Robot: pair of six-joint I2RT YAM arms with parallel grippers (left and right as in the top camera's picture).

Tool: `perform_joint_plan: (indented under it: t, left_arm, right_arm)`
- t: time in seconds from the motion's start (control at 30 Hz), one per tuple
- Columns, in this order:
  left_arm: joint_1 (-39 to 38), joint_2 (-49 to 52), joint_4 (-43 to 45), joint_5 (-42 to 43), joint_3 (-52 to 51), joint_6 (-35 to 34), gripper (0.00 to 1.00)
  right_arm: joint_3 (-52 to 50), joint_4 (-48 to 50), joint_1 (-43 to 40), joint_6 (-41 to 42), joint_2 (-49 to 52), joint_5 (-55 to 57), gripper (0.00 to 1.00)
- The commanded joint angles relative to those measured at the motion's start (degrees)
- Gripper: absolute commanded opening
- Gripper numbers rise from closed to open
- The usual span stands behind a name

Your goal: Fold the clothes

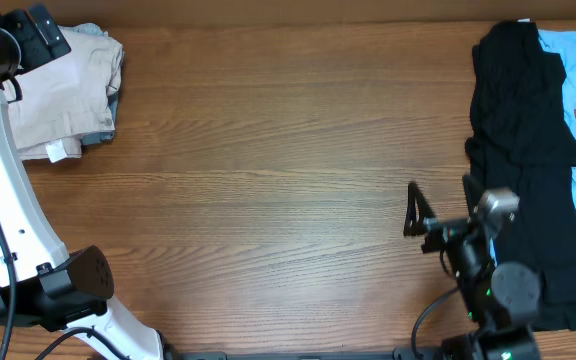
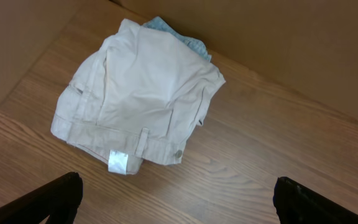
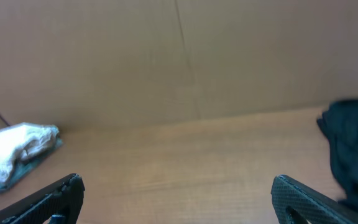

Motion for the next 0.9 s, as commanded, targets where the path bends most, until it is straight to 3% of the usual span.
perform_joint_plan:
  t: [0.0,0.3,0.87]
  left_arm:
    - [-0.2,0.0,0.2,0.2,0.1,-0.9,1.0]
    - [-0.2,0.0,0.2,0.2,0.1,-0.9,1.0]
    - [-0.2,0.0,0.2,0.2,0.1,-0.9,1.0]
  right_arm:
    - [-7.3,0.5,-1.6,-0.9,-7.5,-2.9,1.0]
    - [-13.6,-3.4,-2.6,-1.0,-17.4,-3.5,1.0]
    - [-13.6,-3.3,-2.6,-0.6,-17.7,-3.5,1.0]
